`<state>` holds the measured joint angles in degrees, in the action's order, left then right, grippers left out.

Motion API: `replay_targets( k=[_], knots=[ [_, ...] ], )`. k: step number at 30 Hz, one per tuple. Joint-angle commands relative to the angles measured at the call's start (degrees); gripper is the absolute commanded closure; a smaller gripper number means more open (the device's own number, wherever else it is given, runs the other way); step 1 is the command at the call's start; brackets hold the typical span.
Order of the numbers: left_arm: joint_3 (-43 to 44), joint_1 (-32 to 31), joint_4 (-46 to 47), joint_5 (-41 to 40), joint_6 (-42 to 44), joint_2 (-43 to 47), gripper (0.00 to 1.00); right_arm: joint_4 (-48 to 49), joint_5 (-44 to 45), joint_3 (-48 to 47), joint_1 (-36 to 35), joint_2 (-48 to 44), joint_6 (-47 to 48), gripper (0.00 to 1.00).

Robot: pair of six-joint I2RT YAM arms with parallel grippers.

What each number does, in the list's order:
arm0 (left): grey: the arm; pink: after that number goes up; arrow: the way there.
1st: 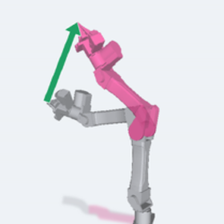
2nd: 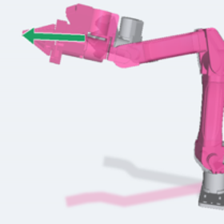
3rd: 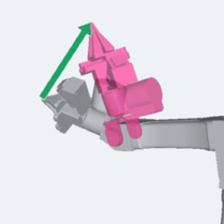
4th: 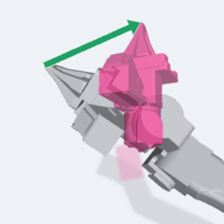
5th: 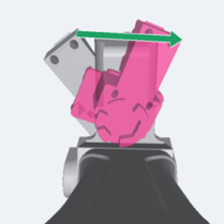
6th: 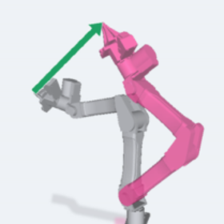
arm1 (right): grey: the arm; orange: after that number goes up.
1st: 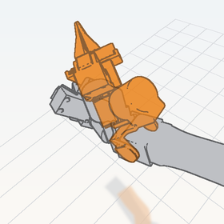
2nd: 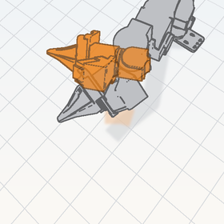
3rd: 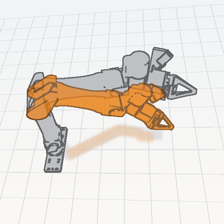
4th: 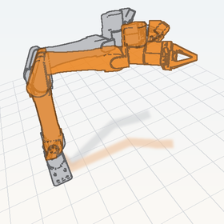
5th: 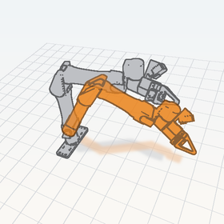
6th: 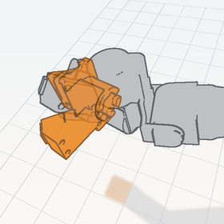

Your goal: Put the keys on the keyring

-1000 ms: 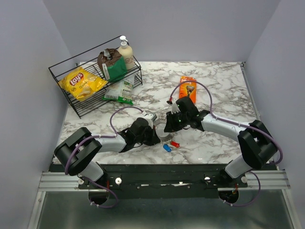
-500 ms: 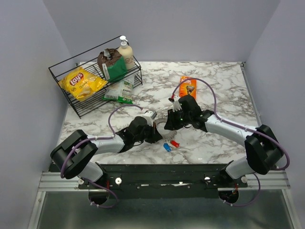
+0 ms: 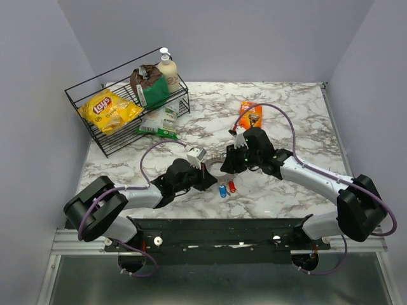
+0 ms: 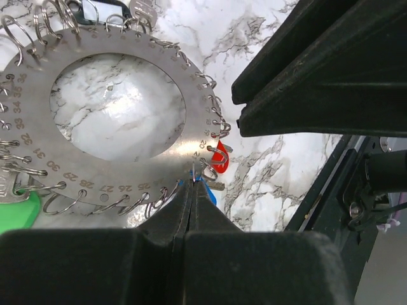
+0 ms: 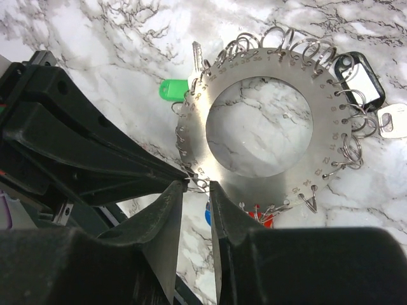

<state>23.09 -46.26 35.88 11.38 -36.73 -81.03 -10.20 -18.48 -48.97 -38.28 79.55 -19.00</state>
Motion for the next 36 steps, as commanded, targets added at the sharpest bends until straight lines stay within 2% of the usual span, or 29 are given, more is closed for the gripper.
replay_targets(
  k=[1, 8, 11, 17, 21, 27, 32, 36],
  knots=[
    [-2.0, -0.3, 8.3, -1.8, 3.2, 2.5, 1.0, 1.8, 0.4, 1.6, -0.1, -2.4, 0.6, 0.67],
    [-5.3, -0.4, 14.0, -3.0, 6.0, 4.7, 1.0, 3.2, -0.2, 2.7, -0.1, -5.3, 1.1, 0.64],
    [-7.4, -0.3, 18.2, -3.2, 6.9, 5.7, 1.0, 4.6, -1.4, 3.7, 0.0, -6.7, 1.9, 0.59],
    [-10.2, -0.3, 24.1, -1.2, 10.1, 7.7, 1.0, 7.3, -4.3, 6.6, -0.2, -11.1, 6.2, 0.41],
    [-11.8, -0.3, 27.6, 0.1, 11.9, 9.2, 1.0, 8.9, -5.3, 8.5, -0.1, -14.9, 8.0, 0.24],
    [-12.9, -0.4, 30.7, 3.6, 14.1, 10.1, 1.0, 12.2, -7.2, 11.2, -0.1, -18.9, 8.8, 0.1],
    [-12.3, -0.4, 29.3, 2.9, 14.7, 10.2, 1.0, 12.5, -7.6, 11.4, -0.1, -18.8, 9.1, 0.09],
    [-10.0, -0.4, 22.7, 2.5, 14.8, 10.7, 1.0, 12.5, -8.1, 11.4, -0.1, -18.4, 9.2, 0.09]
  ],
)
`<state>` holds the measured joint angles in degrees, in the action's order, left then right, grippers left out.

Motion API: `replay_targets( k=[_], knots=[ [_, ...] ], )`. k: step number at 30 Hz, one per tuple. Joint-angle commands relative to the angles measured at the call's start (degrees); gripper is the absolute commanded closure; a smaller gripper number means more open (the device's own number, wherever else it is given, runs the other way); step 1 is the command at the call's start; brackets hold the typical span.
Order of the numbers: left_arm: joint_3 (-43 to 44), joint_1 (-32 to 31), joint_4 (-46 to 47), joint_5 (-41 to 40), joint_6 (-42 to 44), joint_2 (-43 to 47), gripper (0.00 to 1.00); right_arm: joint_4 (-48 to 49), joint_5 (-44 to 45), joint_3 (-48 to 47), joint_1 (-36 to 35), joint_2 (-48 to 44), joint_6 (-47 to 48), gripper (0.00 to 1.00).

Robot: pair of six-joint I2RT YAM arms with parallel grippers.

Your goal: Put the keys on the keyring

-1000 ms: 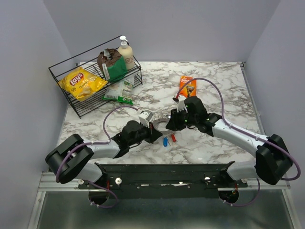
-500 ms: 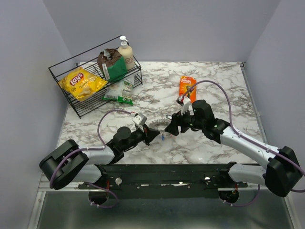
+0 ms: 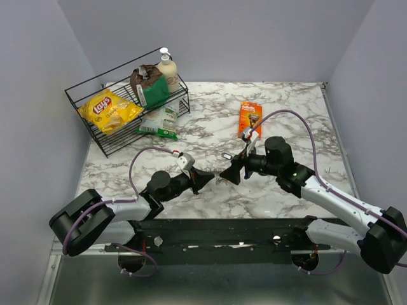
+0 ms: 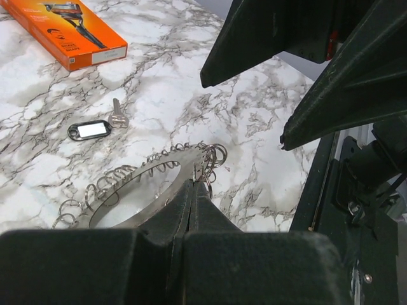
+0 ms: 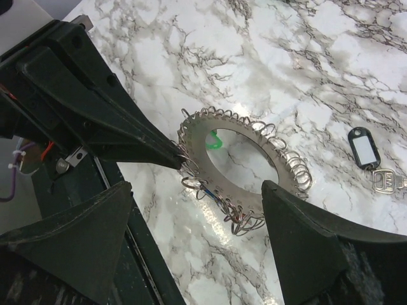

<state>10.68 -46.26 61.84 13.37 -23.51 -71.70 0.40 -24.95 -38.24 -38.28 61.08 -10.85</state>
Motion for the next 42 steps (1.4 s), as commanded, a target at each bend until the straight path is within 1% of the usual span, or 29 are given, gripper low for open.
replay_targets(
  k=[1, 3, 4, 7, 9, 11, 16, 19, 24, 33, 37, 42],
  knots=[
    [2.9, -0.4, -6.4, 0.3, 1.7, 1.5, 1.0, 1.9, -1.7, 0.8, -0.1, 0.3, 1.1, 0.09],
    [4.9, -0.4, -10.8, 0.3, 1.9, 1.7, 1.0, 1.8, -1.7, 0.8, -0.1, 0.4, 1.2, 0.09],
    [5.7, -0.4, -15.3, 0.7, 2.1, 1.8, 1.0, 1.8, -1.8, 1.0, -0.1, 0.4, 1.3, 0.09],
    [8.3, -0.4, -22.3, 2.7, 2.4, 1.7, 1.0, 1.8, -1.7, 1.3, -0.1, 0.6, 1.3, 0.09],
    [10.1, -0.4, -25.5, 3.1, 2.0, 1.4, 1.0, 1.9, -1.6, 1.5, -0.2, 0.8, 1.4, 0.09],
    [12.4, -0.4, -31.2, 3.2, 1.6, 1.1, 1.0, 1.9, -1.6, 1.8, -0.1, 0.8, 1.4, 0.09],
    [17.6, -0.4, -44.6, 3.6, 1.3, -1.1, 1.0, 1.9, -1.3, 2.6, -0.1, 0.8, 1.4, 0.09],
    [20.8, -0.5, -50.8, 3.6, 0.9, -3.1, 1.0, 1.9, -1.2, 3.1, -0.1, 0.5, 1.3, 0.09],
    [25.5, -0.4, -57.8, 6.1, 0.9, -7.1, 1.0, 2.1, -1.2, 4.1, -0.1, 0.1, 0.4, 0.09],
    [34.1, -0.4, -71.0, 12.3, 4.0, -14.8, 1.0, 3.3, -2.2, 7.0, 0.0, -0.2, -1.6, 0.09],
    [38.4, -0.4, -79.5, 13.1, 6.3, -18.1, 1.0, 5.0, -3.9, 8.4, -0.1, -0.1, -2.7, 0.09],
    [43.4, -0.4, -85.6, 14.4, 8.1, -22.3, 1.0, 5.9, -4.3, 9.4, -0.1, 0.8, -2.9, 0.09]
  ],
)
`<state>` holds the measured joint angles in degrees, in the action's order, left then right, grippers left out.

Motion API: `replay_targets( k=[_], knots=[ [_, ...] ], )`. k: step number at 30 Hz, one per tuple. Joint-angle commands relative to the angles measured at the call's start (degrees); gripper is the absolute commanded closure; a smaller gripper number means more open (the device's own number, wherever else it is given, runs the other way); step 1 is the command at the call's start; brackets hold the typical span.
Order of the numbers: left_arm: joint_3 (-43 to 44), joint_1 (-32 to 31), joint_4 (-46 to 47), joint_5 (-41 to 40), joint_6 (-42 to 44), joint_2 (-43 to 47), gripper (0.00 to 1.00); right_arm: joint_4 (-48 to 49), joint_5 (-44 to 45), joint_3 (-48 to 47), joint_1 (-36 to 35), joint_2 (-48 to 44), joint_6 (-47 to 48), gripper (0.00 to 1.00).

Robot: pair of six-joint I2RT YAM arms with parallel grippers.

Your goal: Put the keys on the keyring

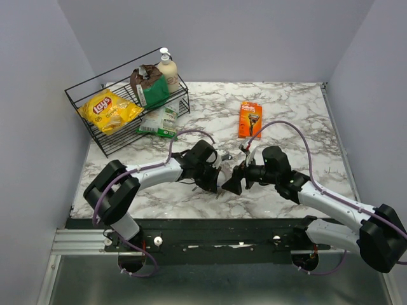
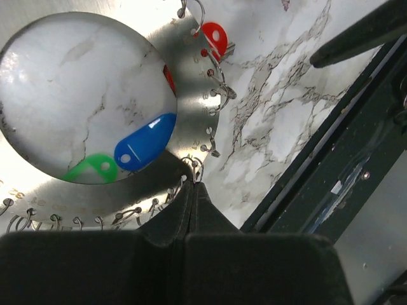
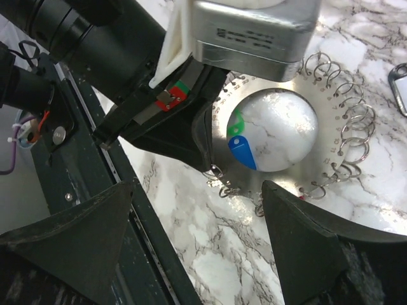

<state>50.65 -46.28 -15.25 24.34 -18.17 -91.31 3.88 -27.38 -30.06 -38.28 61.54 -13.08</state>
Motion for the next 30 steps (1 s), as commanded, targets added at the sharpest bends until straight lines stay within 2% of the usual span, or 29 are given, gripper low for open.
replay_targets(
  k=[1, 13, 20, 21, 30],
  knots=[
    [4.1, -0.4, -10.6, 3.5, 3.3, -3.3, 1.0, 2.5, -2.2, 1.4, -0.1, 0.4, -0.7, 0.09],
    [15.7, -0.4, -29.7, -1.4, 13.8, -11.5, 1.0, 2.9, -2.0, 3.3, -0.1, -0.8, -0.7, 0.08],
    [21.2, -0.4, -36.1, -3.2, 17.8, -14.5, 0.99, 3.0, -2.1, 3.8, -0.2, -1.2, -0.9, 0.07],
    [21.9, -0.4, -36.3, -3.3, 17.9, -14.6, 0.9, 3.0, -2.2, 3.9, -0.1, -1.3, -1.0, 0.07],
    [23.2, 0.4, -35.8, -4.2, 17.9, -12.2, 0.5, 2.9, -2.9, 4.0, -0.1, -2.2, -1.1, 0.06]
  ],
)
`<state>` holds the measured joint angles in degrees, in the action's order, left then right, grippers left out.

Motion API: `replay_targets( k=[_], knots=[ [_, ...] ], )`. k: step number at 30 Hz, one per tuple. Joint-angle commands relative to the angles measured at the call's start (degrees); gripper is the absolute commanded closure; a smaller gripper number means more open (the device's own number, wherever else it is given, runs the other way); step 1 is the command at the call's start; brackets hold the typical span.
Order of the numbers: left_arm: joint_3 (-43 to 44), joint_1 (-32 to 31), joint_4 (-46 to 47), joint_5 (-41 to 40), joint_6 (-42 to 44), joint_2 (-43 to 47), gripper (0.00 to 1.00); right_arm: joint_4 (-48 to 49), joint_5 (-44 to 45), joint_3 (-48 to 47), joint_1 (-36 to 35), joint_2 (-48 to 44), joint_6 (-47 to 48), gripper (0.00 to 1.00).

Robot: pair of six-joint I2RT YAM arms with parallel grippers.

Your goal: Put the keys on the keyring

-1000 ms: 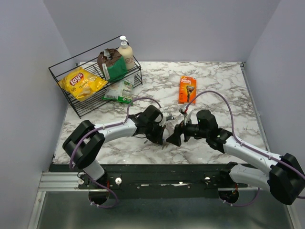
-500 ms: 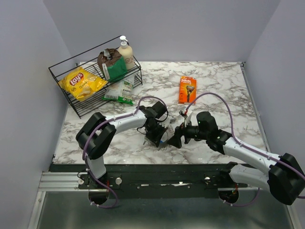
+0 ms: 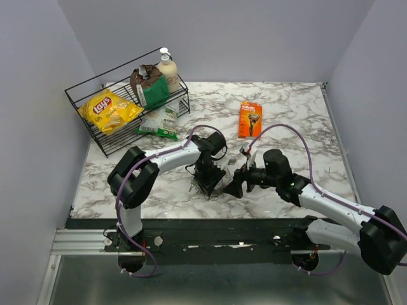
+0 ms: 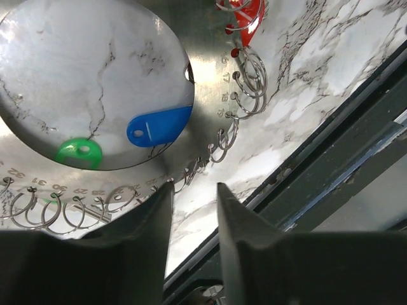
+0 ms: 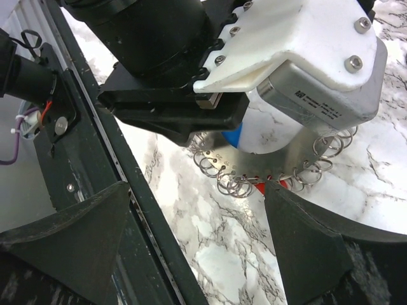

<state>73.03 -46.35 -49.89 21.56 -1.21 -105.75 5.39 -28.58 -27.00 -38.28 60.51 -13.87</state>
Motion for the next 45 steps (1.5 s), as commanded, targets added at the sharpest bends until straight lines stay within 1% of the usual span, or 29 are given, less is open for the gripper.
replay_targets(
  k=[1, 3, 5, 6, 8, 9, 11, 12, 13, 14, 15, 16, 17, 18, 19, 21, 22, 23, 24, 25, 30, 34, 41, 45],
  knots=[
    [0.6, 0.6, -0.7, -1.8, 0.9, 2.7, 0.48, 1.3, -1.7, 0.8, -0.1, -1.2, -0.3, 0.05],
    [-0.3, 1.1, 0.1, -3.5, 0.2, 4.2, 0.43, 1.4, -1.9, 0.8, -0.1, -1.3, -0.3, 0.05],
    [-1.2, 2.1, 1.8, -4.1, -1.2, 5.8, 0.41, 1.5, -2.2, 0.7, -0.2, -1.5, -0.2, 0.05],
    [-2.6, 2.5, 2.8, -4.3, -1.9, 8.0, 0.39, 1.5, -2.3, 0.7, -0.1, -1.7, -0.4, 0.05],
    [-4.6, 3.6, 6.4, -4.3, -3.4, 10.9, 0.38, 1.4, -2.2, 0.7, -0.1, -2.3, -0.2, 0.05],
    [-6.9, 4.1, 7.8, -4.2, -5.4, 14.0, 0.37, 1.5, -2.1, 0.6, 0.0, -2.5, -0.2, 0.05],
    [-9.9, 5.5, 13.4, -2.6, -7.8, 17.7, 0.37, 1.5, -1.9, 0.5, -0.2, -2.9, 0.0, 0.05],
    [-13.5, 5.7, 15.6, -1.7, -10.6, 21.6, 0.38, 1.4, -1.9, 0.5, -0.1, -2.9, 0.1, 0.05],
    [-15.6, 5.9, 20.5, -0.9, -12.0, 23.7, 0.38, 1.5, -1.9, 0.3, 0.0, -2.9, 0.2, 0.05],
    [-17.7, 6.2, 23.2, 0.6, -14.1, 25.8, 0.38, 1.4, -1.9, 0.1, -0.1, -2.8, 0.2, 0.05],
    [-22.5, 6.3, 26.3, 1.5, -16.0, 27.9, 0.39, 1.5, -2.0, -0.1, -0.1, -2.6, 0.3, 0.05],
    [-25.0, 6.3, 32.7, 2.5, -20.6, 31.9, 0.38, 1.5, -2.1, -0.2, -0.1, -2.6, 0.3, 0.05],
    [-27.6, 6.3, 36.1, 4.1, -22.8, 33.8, 0.39, 1.5, -2.3, -0.4, -0.1, -2.3, 0.4, 0.05],
    [-32.7, 6.2, 39.6, 4.6, -25.1, 35.8, 0.39, 1.5, -2.3, -0.8, -0.1, -2.2, 0.4, 0.05],
    [-35.1, 6.2, 45.3, 4.7, -29.7, 39.0, 0.39, 1.6, -2.4, -0.9, -0.1, -2.2, 0.3, 0.05],
    [-41.3, 6.3, 49.3, 3.4, -33.7, 41.9, 0.39, 1.7, -2.5, -1.2, -0.1, -2.0, 0.3, 0.05],
    [-43.0, 6.3, 52.3, 2.4, -35.3, 44.4, 0.39, 1.9, -2.8, -1.4, -0.1, -1.9, 0.3, 0.05],
    [-44.6, 6.3, 54.3, 1.7, -38.7, 45.5, 0.39, 2.1, -3.0, -1.5, -0.1, -1.7, 0.5, 0.05],
    [-47.9, 6.3, 56.2, 1.0, -40.2, 46.4, 0.4, 2.1, -3.0, -1.5, -0.1, -1.5, 0.5, 0.05],
    [-49.0, 6.3, 57.8, 0.2, -41.0, 47.8, 0.4, 2.1, -3.1, -1.7, -0.1, -1.4, 0.6, 0.05],
    [-54.2, 6.3, 61.2, -2.6, -44.8, 48.2, 0.43, 2.1, -3.2, -2.3, -0.1, -1.4, 0.9, 0.05],
    [-56.2, 6.3, 64.4, -3.5, -45.2, 44.7, 0.47, 1.8, -3.2, -2.4, -0.2, -1.8, 1.0, 0.05],
    [-58.2, 6.3, 71.9, -1.6, -44.5, 37.8, 0.47, 0.9, -2.5, -2.1, -0.1, -2.9, 1.3, 0.05],
    [-59.3, 6.1, 76.2, -0.2, -43.8, 36.1, 0.44, 0.7, -2.4, -2.1, -0.1, -3.1, 1.3, 0.05]
  ],
)
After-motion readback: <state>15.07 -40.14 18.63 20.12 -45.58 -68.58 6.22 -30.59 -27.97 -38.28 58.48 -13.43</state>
